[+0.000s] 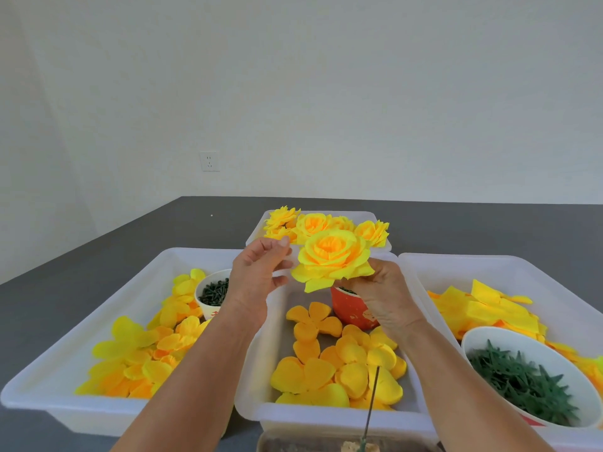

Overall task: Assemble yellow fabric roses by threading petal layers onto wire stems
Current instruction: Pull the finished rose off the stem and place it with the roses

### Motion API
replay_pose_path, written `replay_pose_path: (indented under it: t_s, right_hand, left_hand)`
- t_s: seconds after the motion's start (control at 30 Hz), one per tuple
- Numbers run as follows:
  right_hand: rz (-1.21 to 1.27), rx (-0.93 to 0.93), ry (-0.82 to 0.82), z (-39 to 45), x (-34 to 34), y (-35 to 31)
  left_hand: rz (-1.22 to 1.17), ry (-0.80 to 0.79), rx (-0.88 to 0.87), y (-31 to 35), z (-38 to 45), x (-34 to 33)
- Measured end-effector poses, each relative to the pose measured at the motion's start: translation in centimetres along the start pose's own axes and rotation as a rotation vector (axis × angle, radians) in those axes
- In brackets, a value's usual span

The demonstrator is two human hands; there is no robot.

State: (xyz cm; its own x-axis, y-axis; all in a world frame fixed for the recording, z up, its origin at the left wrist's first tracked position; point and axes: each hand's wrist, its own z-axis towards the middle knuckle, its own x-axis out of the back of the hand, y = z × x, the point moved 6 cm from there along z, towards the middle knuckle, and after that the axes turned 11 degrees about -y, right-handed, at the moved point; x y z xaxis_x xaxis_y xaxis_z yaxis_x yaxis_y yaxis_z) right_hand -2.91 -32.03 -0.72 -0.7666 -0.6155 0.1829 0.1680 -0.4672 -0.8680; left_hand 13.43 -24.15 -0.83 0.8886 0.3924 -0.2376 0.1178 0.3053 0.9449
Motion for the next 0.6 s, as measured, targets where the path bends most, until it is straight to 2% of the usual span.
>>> replay_pose_path:
  t_s: [0.07,0.17,0.3,0.4,0.5,0.6]
  right_hand:
    - [-0.008,0.005,0.007,0.0,0.1,-0.1]
    - [-0.034,-0.001,-0.045,-0.1,-0.3,-0.1]
    - [-0.136,0.02,-0.11,-0.2,-0.6,0.0]
    - [-0.144,-0.005,-0.114,-0.1,-0.5,0.4]
    - [-0.163,-0.046,-0.068,0.0,-0.1,0.6]
    - [-0.197,-0.067,-0.096,-0.1,-0.2,0.8]
  left_hand:
    - [0.037,0.042,-0.01,0.1,0.1,0.3]
    - [0.135,0.004,0.067,-0.5,0.2,-0.1]
    - [0.053,-0.097,0.073,-0.6,0.3,-0.4]
    - [0.099,-0.153,0.16,-1.2,0.3,-0.4]
    - [0.103,-0.188,0.158,-1.2,0.2,-0.8]
    - [0.062,-0.175,0.161,-1.1,0.1,-0.8]
